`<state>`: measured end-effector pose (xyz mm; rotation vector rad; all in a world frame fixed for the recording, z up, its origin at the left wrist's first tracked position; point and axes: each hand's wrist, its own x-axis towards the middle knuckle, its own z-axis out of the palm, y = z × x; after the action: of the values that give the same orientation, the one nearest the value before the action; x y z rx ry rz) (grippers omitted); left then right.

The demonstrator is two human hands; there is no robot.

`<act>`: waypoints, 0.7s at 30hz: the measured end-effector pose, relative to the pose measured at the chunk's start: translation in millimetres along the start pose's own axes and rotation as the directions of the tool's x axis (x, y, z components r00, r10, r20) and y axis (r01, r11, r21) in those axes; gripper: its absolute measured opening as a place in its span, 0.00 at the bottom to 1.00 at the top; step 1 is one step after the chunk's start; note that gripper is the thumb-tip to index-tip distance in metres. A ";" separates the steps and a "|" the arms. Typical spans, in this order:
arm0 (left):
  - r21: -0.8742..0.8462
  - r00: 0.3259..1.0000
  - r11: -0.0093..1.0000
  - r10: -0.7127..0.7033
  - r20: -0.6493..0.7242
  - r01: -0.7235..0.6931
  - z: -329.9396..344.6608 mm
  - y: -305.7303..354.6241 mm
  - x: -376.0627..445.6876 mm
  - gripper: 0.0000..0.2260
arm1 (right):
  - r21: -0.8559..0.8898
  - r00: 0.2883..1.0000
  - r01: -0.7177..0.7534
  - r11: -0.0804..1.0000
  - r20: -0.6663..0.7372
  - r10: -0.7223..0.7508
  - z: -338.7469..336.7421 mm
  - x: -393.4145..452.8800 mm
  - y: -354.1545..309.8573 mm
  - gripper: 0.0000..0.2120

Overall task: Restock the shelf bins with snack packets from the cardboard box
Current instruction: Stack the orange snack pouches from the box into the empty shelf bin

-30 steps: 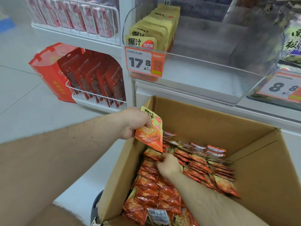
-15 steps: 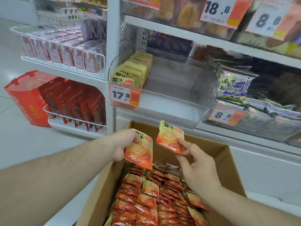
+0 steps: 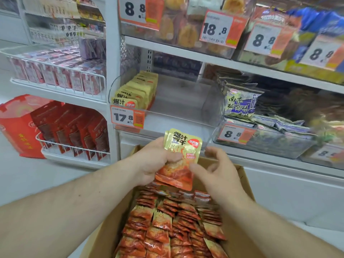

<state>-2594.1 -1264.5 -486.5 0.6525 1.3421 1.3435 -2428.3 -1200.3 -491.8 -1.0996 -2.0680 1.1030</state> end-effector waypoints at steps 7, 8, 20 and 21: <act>-0.035 0.993 0.998 0.049 0.111 -0.045 9.4 9.5 4.0 0.10 | 0.368 0.913 -0.347 0.863 0.343 0.221 -6.6 19.8 -7.0 0.04; 0.060 0.990 0.988 0.143 0.018 -0.143 2.7 12.5 12.8 0.12 | 0.363 0.909 -0.364 0.858 0.339 0.242 -6.3 23.1 -3.7 0.04; 0.990 0.740 0.139 0.668 -0.084 -0.013 -21.8 37.2 96.0 0.05 | 0.474 0.939 -0.345 0.810 0.184 0.292 -16.1 42.2 2.3 0.05; 0.989 0.741 0.144 0.666 -0.083 -0.018 -22.0 36.5 95.9 0.03 | 0.491 0.944 -0.331 0.806 0.175 0.281 -16.9 44.3 -0.2 0.05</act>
<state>-2651.3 -1176.5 -485.6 1.6692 2.7003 0.8559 -2438.5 -1155.8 -479.2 -1.1342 -1.5312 1.7740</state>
